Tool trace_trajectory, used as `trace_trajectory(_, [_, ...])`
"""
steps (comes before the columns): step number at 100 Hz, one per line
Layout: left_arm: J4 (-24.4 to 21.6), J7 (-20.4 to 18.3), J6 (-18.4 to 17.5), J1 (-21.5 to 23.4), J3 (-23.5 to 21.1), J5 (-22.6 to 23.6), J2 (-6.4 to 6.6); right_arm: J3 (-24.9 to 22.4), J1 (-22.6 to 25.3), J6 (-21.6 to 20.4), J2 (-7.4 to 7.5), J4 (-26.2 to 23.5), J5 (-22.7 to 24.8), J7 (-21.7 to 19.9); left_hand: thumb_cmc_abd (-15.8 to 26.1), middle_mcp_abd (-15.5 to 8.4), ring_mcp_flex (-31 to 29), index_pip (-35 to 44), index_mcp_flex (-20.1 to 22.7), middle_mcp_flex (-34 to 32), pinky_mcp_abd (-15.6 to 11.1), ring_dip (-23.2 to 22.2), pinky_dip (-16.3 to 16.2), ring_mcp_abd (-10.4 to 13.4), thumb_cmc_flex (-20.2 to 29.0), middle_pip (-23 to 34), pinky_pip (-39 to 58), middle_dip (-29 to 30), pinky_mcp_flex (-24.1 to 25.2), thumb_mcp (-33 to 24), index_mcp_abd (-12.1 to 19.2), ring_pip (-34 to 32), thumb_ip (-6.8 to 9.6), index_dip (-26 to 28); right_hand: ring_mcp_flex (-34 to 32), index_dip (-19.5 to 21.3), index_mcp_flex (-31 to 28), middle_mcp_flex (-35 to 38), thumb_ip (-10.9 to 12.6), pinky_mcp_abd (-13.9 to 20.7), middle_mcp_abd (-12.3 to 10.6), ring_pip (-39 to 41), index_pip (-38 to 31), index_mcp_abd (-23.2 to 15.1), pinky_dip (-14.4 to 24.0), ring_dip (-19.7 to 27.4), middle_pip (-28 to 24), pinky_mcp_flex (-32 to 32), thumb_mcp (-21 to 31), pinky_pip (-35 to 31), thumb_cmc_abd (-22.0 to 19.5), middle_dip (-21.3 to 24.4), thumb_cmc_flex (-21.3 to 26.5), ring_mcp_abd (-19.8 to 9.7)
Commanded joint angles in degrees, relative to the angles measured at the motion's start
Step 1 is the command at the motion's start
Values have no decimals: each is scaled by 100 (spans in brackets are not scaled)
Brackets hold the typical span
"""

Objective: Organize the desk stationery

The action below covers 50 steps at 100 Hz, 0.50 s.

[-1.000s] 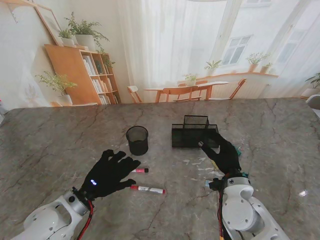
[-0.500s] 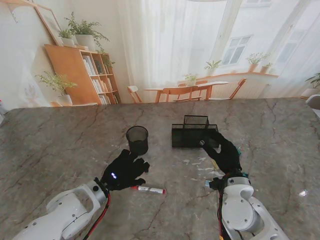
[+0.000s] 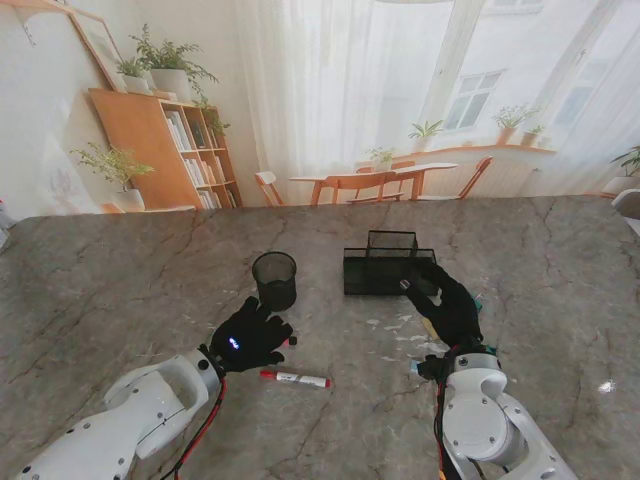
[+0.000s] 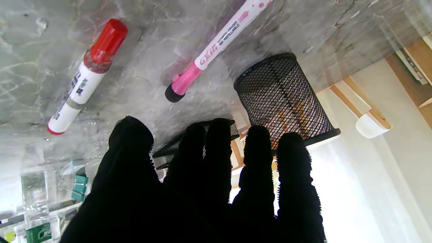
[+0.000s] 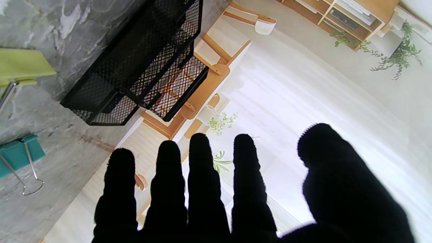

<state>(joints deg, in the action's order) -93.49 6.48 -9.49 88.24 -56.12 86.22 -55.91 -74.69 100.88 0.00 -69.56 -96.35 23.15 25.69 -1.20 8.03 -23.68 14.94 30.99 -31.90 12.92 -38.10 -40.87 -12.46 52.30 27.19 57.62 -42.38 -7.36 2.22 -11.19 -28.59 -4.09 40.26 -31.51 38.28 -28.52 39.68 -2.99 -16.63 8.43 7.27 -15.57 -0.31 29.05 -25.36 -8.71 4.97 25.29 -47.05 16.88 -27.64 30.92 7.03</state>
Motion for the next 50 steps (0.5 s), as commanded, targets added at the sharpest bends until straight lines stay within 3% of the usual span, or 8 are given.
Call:
trace_trajectory(1, [120, -54, 14, -86, 28, -38, 2, 16, -15, -15, -23, -1, -36, -88, -171, 65, 91, 126, 155, 137, -109, -69, 79, -170, 222, 100, 161, -65, 80, 11, -284, -112, 120, 57, -67, 18, -53, 10, 107, -31, 20, 31, -44, -18, 70, -64, -76, -4, -118, -95, -191, -94, -74, 21])
trace_trajectory(50, [942, -148, 308, -938, 837, -468, 0, 64, -95, -73, -20, 66, -113, -155, -229, 63, 124, 441, 109, 136, -184, -148, 131, -253, 287, 477, 433, -159, 108, 8, -285, -485, 135, 184, -85, 22, -66, 35, 103, -51, 33, 28, -46, -21, 54, -72, -78, 6, -172, -111, -239, -108, -63, 32])
